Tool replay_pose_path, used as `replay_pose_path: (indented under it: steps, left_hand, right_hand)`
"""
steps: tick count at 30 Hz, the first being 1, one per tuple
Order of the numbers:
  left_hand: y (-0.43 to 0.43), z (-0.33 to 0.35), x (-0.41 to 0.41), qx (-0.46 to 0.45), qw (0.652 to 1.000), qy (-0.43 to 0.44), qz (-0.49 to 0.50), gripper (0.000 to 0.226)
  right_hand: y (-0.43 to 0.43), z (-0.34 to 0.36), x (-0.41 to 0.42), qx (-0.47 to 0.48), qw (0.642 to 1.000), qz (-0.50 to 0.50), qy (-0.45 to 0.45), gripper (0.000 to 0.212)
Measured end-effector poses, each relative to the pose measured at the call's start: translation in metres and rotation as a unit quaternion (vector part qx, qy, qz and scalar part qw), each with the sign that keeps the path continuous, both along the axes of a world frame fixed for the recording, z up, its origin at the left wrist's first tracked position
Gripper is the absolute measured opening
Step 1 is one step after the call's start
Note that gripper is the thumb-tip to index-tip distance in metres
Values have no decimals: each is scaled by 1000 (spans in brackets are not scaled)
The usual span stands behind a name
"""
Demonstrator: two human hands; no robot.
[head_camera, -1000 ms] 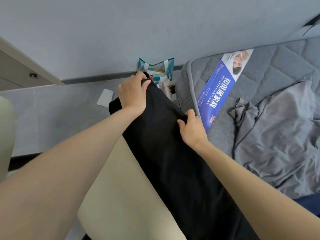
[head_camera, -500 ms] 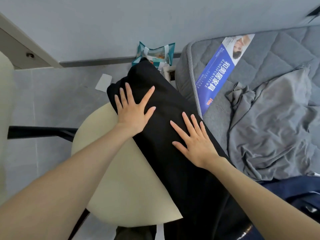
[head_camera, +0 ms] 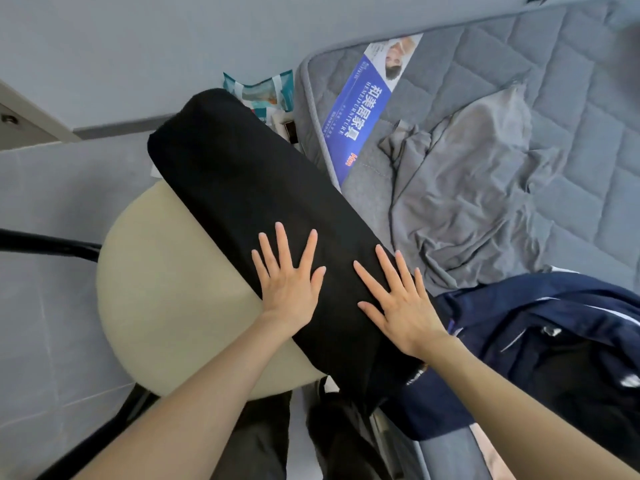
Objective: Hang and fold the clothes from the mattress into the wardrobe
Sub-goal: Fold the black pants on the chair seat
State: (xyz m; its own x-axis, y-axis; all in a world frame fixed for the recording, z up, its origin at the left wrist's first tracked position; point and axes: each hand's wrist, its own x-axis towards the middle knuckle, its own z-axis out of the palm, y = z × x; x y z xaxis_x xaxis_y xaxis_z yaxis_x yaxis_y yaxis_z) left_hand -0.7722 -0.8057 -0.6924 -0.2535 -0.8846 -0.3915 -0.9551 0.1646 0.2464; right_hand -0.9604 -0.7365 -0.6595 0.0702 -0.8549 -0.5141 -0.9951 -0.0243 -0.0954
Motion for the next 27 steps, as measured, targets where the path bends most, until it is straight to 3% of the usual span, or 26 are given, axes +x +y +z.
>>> replay_pose_path:
  steps: [6, 8, 11, 14, 16, 18, 22, 27]
  left_hand:
    - [10, -5, -7, -33, 999, -5, 35, 62]
    - [20, -2, -11, -30, 996, 18, 76, 60]
    - [31, 5, -10, -10, 977, 74, 198, 65]
    - [29, 16, -3, 12, 911, 199, 361, 75]
    - [20, 21, 5, 27, 851, 266, 452, 78]
    - [7, 21, 13, 33, 812, 293, 503, 77]
    - [-15, 6, 30, 63, 719, 364, 590, 69]
    - [-36, 1, 33, 132, 665, 363, 639, 72]
  right_hand:
    - [54, -8, -40, 17, 1000, -15, -9, 57]
    - [55, -2, -48, 35, 998, -19, -50, 54]
    - [36, 17, -46, -55, 986, -94, -127, 35]
    - [4, 29, -30, -113, 967, -151, -170, 24]
    - [-25, 31, -12, -91, 961, -159, -209, 32]
    - [-59, 29, 7, -65, 957, -161, -233, 44]
    - [-126, 11, 38, -15, 935, -242, -258, 63]
    - [-167, -11, 52, 40, 925, -295, -235, 75]
